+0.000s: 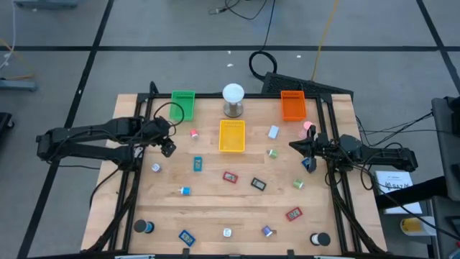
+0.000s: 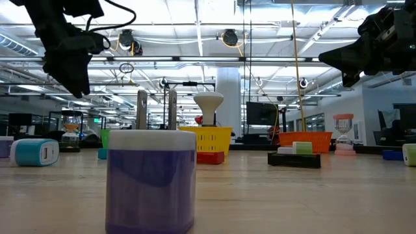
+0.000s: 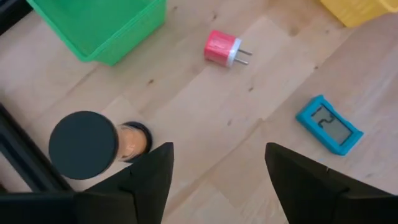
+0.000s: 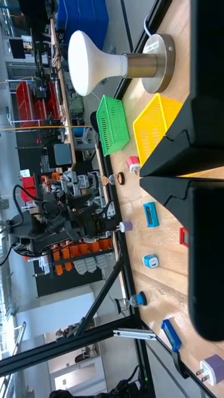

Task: Pick & Place Office items
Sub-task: Put the light blue digital clock into the green bin

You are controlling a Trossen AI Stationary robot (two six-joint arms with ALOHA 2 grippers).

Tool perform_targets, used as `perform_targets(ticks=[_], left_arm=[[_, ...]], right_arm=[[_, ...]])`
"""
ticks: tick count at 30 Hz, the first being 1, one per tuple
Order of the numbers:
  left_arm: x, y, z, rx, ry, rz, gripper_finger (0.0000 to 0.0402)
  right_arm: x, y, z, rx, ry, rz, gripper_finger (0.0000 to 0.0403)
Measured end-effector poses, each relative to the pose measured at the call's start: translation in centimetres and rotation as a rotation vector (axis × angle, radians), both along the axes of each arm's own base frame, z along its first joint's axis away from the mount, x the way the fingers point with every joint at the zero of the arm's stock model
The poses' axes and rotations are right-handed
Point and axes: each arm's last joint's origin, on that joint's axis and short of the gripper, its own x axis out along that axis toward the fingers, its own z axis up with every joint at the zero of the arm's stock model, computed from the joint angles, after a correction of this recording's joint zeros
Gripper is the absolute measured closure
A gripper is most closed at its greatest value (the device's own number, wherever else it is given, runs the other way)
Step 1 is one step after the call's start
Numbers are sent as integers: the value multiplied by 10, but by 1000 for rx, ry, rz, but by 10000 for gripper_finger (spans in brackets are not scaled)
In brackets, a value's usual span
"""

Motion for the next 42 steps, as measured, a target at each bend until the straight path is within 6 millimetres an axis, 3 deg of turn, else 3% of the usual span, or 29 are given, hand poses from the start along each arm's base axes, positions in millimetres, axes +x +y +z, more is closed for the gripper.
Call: perform_targets(ticks=[9, 13, 17, 23, 29, 37, 42], left_arm=[[5, 0, 1, -3, -20, -108, 216], [27, 0, -5, -56, -70, -229, 259], [50, -8, -21, -73, -7, -357, 298], [80, -24, -46, -88, 38, -442, 322], [97, -39, -57, -115, -15, -433, 288], [97, -50, -57, -154, -43, -274, 187], [100, -59, -67, -111, -21, -153, 131]], right_arm=[[0, 0, 0, 0, 0, 0, 399], [0, 0, 0, 0, 0, 0, 399], [0, 0, 0, 0, 0, 0, 399], [0, 0, 0, 0, 0, 0, 399], [0, 0, 0, 0, -1, 0, 399], [0, 0, 0, 0, -1, 0, 399], [0, 0, 0, 0, -1, 0, 399]])
